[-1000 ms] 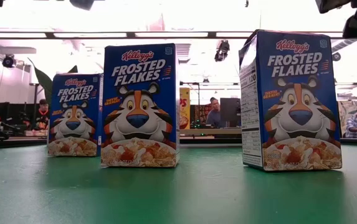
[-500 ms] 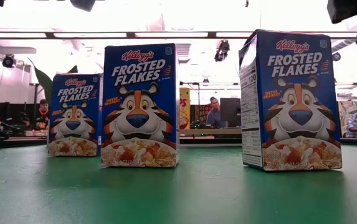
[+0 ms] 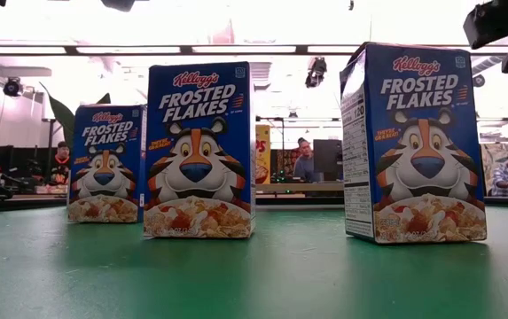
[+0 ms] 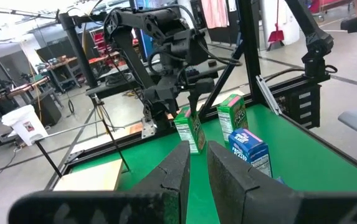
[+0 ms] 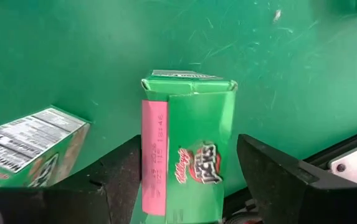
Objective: Stack cereal on shelf
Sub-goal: Put the top right green cereal box on the shelf
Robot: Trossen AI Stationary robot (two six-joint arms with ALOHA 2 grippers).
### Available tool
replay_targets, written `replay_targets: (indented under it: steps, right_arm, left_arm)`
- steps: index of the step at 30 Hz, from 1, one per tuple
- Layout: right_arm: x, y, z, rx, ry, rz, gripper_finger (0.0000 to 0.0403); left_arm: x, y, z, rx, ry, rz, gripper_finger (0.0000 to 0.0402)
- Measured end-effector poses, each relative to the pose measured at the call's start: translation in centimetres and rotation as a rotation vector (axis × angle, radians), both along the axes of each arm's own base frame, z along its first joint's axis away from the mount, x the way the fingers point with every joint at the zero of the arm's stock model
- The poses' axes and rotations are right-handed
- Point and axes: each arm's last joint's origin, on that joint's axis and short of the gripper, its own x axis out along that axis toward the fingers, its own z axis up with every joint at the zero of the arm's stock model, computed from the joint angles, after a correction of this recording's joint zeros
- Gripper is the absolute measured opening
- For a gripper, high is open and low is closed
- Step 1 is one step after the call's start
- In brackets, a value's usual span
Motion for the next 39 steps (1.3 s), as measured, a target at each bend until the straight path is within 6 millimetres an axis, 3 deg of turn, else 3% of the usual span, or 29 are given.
replay_targets:
  steps: [8, 15, 21, 29, 34, 39]
  right_arm:
    - [1.3, 0.7, -1.5, -0.055, 0.048, 0.076, 0.0218]
    - [1.3, 0.8, -1.3, -0.04, 0.039, 0.069, 0.0166]
    - [1.6, 0.7, -0.7, -0.019, -0.007, 0.055, 0.0147]
    - [4.3, -1.4, 3.1, -0.096, -0.187, 0.012, 0.0145]
    - [6.7, -4.4, 6.7, -0.14, -0.303, 0.05, 0.0144]
    - [9.5, -8.2, 8.8, -0.173, -0.31, 0.089, 0.0144]
  left_arm:
    - [0.0, 0.0, 0.0, 0.005, -0.001, 0.0, 0.0038]
    - [0.0, 0.0, 0.0, 0.005, 0.0, 0.0, 0.0038]
    - [0.0, 0.0, 0.0, 0.005, 0.0, -0.001, 0.0038]
    - [0.0, 0.0, 0.0, -0.044, 0.006, 0.002, 0.0038]
    - [0.0, 0.0, 0.0, -0.075, 0.009, 0.004, 0.0038]
    - [0.0, 0.0, 0.2, -0.085, -0.005, 0.004, 0.0038]
